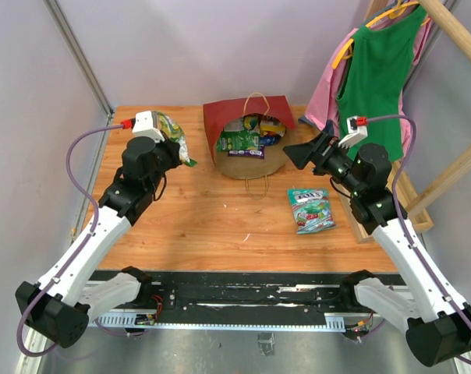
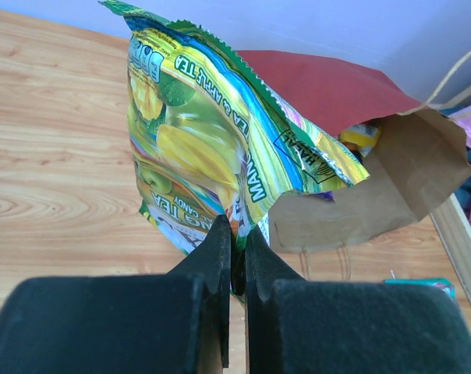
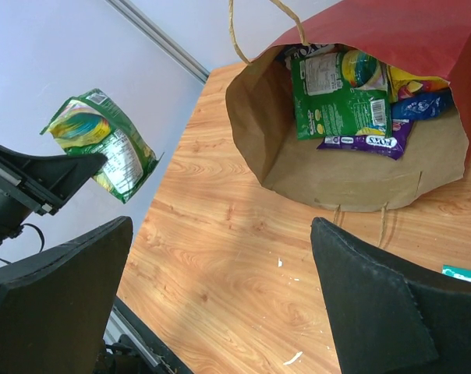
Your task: Take the snacks out of the paper bag
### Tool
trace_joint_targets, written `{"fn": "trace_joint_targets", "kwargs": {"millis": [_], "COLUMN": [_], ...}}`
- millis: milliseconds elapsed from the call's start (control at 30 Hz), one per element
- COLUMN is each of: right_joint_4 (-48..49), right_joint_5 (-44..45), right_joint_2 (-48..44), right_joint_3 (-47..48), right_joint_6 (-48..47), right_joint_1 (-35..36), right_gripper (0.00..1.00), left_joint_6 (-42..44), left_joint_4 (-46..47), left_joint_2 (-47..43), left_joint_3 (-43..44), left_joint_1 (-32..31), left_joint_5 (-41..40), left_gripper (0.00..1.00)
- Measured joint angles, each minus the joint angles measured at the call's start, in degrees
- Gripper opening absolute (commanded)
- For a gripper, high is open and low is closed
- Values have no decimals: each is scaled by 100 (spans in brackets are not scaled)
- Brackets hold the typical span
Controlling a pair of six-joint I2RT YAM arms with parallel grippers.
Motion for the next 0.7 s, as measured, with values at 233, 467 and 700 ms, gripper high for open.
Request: {"fn": "trace_joint_targets", "kwargs": {"millis": [233,467,700], "right_joint_4": [15,94,243], "right_joint_5": [0,2,-2], "right_joint_2": [55,63,109], "right_joint_3": [0,0,-2], "right_joint_6": [-2,-2,26], "right_joint_1": [0,0,0], "right_gripper": [99,99,98], "left_joint_6": [2,2,4], "left_joint_4": [-85,-225,-227], "left_joint_2": [363,459,476], "left_joint_3": [98,98,98], "left_joint_1": [74,162,291], "left_joint_5": [-256,-372,-398], "left_gripper": [1,0,1]}}
